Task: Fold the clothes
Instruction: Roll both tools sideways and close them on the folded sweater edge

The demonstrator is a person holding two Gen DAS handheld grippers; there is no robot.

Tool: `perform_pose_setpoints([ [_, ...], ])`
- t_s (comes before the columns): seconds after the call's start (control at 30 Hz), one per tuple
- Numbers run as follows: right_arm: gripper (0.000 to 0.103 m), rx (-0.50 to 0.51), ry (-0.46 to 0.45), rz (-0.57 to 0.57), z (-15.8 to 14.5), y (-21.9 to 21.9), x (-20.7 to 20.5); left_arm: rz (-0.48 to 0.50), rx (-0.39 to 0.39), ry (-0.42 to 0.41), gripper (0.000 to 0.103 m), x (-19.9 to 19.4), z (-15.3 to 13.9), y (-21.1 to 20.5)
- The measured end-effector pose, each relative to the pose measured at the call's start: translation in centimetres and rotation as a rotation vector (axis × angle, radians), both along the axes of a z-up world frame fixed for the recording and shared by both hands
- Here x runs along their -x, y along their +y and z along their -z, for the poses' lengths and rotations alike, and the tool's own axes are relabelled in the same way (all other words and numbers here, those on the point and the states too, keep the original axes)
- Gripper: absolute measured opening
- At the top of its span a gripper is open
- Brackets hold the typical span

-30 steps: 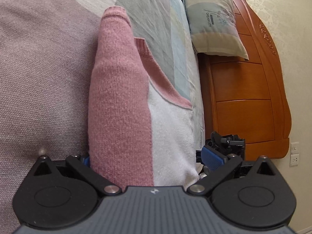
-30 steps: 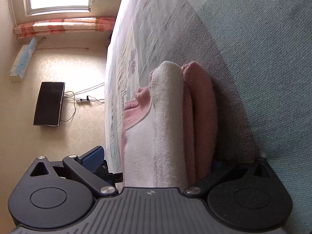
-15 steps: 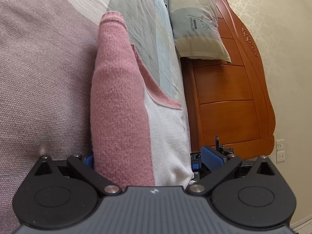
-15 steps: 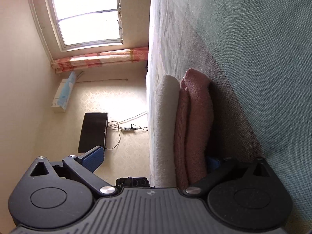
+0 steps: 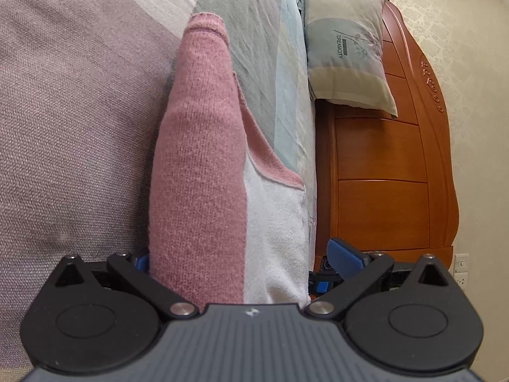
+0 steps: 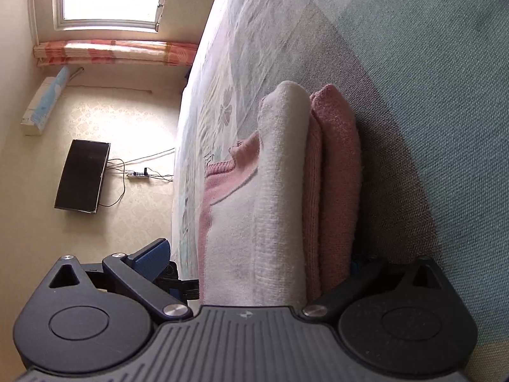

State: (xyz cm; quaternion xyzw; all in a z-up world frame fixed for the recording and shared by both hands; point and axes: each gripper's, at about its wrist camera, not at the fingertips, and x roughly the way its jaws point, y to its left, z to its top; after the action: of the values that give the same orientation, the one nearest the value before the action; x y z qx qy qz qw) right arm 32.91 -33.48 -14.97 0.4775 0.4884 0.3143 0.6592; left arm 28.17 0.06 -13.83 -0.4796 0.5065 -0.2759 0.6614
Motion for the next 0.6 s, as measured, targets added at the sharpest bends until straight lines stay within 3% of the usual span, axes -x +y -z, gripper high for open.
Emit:
perform_pose_setpoints([
  [0.1, 0.103, -0.010, 0.001, -0.010, 0.1, -0.1, 0.1, 0.043, -0.039, -0.007, 0.101, -0.1, 0.0, -0.5],
  [0.33, 0.103, -0.044, 0.006, -0.036, -0.4, -0.3, 0.3, 0.051, 0.001, -0.013, 0.101, -0.5, -1.4, -0.7],
  [0.6, 0.103, 0.003, -0.031, -0.059, -2.2, -0.3, 0.7, 0.071, 0.009, -0.074, 0.101, -0.5, -3.9, -1.9],
])
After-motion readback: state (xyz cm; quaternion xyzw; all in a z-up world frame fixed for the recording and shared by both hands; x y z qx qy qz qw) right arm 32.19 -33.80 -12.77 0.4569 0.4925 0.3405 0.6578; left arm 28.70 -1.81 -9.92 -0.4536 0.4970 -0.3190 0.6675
